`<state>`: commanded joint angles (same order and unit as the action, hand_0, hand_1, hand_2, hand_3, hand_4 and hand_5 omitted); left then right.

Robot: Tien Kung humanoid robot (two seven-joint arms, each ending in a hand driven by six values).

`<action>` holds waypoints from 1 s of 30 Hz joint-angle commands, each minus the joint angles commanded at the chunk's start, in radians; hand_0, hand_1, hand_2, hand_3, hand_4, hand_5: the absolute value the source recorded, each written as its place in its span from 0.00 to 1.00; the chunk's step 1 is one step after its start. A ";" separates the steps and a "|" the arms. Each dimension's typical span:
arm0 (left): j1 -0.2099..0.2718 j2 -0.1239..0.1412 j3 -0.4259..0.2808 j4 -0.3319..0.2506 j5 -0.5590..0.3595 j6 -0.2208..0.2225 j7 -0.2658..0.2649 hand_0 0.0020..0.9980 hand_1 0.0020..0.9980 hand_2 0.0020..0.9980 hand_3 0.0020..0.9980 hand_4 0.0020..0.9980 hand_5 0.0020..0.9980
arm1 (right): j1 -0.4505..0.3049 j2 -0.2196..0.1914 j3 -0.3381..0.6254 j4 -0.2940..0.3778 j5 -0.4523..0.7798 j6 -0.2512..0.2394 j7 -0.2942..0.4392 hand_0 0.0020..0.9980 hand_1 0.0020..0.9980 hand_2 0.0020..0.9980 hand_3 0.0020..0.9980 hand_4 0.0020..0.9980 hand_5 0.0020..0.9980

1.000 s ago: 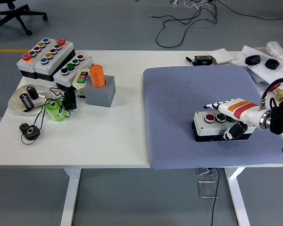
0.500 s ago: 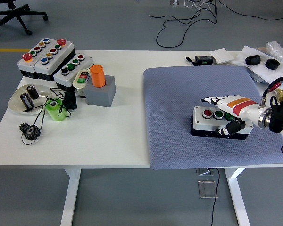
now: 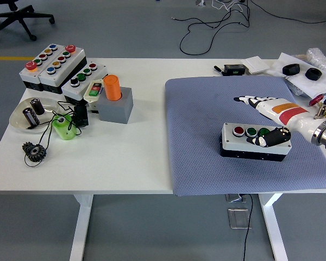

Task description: Pick up the button,place it on the desk,press the button,press the button

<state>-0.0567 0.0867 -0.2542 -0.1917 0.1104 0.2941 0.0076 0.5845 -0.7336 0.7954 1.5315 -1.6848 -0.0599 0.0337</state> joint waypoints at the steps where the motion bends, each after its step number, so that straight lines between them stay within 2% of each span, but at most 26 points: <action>1: 0.000 0.000 0.000 0.000 0.000 0.000 0.000 0.63 0.59 0.57 0.54 0.31 1.00 | -0.005 -0.002 0.010 0.005 0.010 -0.030 0.002 0.87 0.88 0.97 0.97 0.84 0.15; 2: 0.000 0.000 0.002 0.000 -0.001 0.000 0.000 0.63 0.59 0.57 0.54 0.31 1.00 | -0.018 -0.008 0.033 0.021 0.034 -0.071 -0.004 0.57 0.52 0.61 0.86 0.61 0.10; 5: 0.001 0.000 0.003 0.000 -0.001 0.000 0.001 0.63 0.59 0.57 0.54 0.31 1.00 | -0.037 -0.021 0.064 0.046 0.106 -0.175 -0.021 0.57 0.52 0.61 0.86 0.61 0.10; 7: 0.002 0.001 0.003 0.000 -0.001 -0.001 0.000 0.63 0.59 0.57 0.54 0.31 1.00 | -0.051 -0.033 0.077 0.061 0.170 -0.214 -0.044 0.57 0.52 0.61 0.86 0.61 0.10; 8: 0.002 0.001 0.003 0.000 -0.001 -0.001 0.000 0.63 0.59 0.57 0.54 0.31 1.00 | -0.054 -0.035 0.078 0.064 0.188 -0.219 -0.049 0.29 0.14 0.30 0.80 0.45 0.00; 13: 0.003 0.001 -0.001 0.000 0.002 -0.001 -0.001 0.63 0.59 0.57 0.54 0.31 1.00 | -0.084 -0.050 0.080 0.092 0.266 -0.197 -0.118 0.29 0.14 0.30 0.80 0.45 0.00; 14: 0.002 0.001 -0.001 0.000 0.002 -0.001 0.000 0.62 0.59 0.57 0.55 0.31 1.00 | -0.086 -0.051 0.078 0.095 0.269 -0.191 -0.126 0.19 0.08 0.22 0.76 0.62 0.00; 19: -0.001 0.002 0.005 0.000 -0.001 -0.002 0.000 0.62 0.59 0.57 0.55 0.31 1.00 | -0.080 -0.049 0.055 0.098 0.252 -0.107 -0.191 0.19 0.08 0.22 0.76 0.62 0.00; 20: -0.001 0.002 0.005 0.000 -0.001 -0.001 0.001 0.62 0.59 0.57 0.55 0.31 1.00 | -0.075 -0.049 0.043 0.097 0.242 -0.088 -0.200 0.10 0.03 0.16 0.76 0.40 0.00; 23: -0.001 0.001 0.006 0.000 -0.002 -0.002 0.001 0.62 0.59 0.57 0.55 0.31 1.00 | -0.060 -0.044 0.011 0.095 0.228 -0.035 -0.217 0.10 0.03 0.16 0.76 0.40 0.00; 25: -0.001 0.001 0.005 0.000 -0.001 -0.001 0.001 0.62 0.59 0.57 0.55 0.31 1.00 | -0.056 -0.041 0.002 0.094 0.222 -0.022 -0.221 0.10 0.03 0.16 0.76 0.40 0.00; 27: -0.001 0.002 0.005 0.000 0.000 -0.001 0.001 0.62 0.59 0.57 0.55 0.31 1.00 | -0.047 -0.034 -0.019 0.088 0.209 0.018 -0.231 0.09 0.02 0.15 0.77 0.36 0.00; 30: -0.002 0.002 0.000 -0.001 0.002 -0.001 0.000 0.62 0.59 0.57 0.55 0.31 1.00 | -0.040 -0.030 -0.033 0.084 0.211 0.042 -0.238 0.09 0.02 0.15 0.77 0.36 0.00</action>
<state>-0.0589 0.0891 -0.2538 -0.1928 0.1123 0.2930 0.0077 0.5445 -0.7640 0.7623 1.6158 -1.4735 -0.0177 -0.2044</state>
